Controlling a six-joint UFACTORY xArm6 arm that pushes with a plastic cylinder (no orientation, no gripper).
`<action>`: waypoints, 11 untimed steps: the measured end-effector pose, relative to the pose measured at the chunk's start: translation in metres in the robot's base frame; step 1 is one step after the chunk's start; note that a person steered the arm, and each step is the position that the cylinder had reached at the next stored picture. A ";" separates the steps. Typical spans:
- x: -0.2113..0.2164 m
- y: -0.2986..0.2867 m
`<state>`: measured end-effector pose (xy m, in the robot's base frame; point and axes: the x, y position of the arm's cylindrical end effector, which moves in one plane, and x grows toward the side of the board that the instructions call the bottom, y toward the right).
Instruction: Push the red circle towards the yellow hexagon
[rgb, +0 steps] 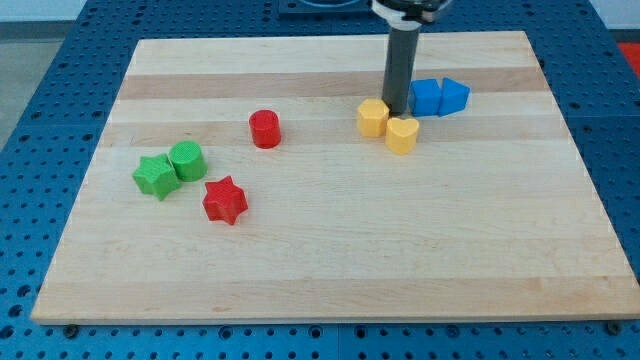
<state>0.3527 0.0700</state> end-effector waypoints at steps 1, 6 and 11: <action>0.024 -0.023; 0.019 -0.222; 0.017 -0.115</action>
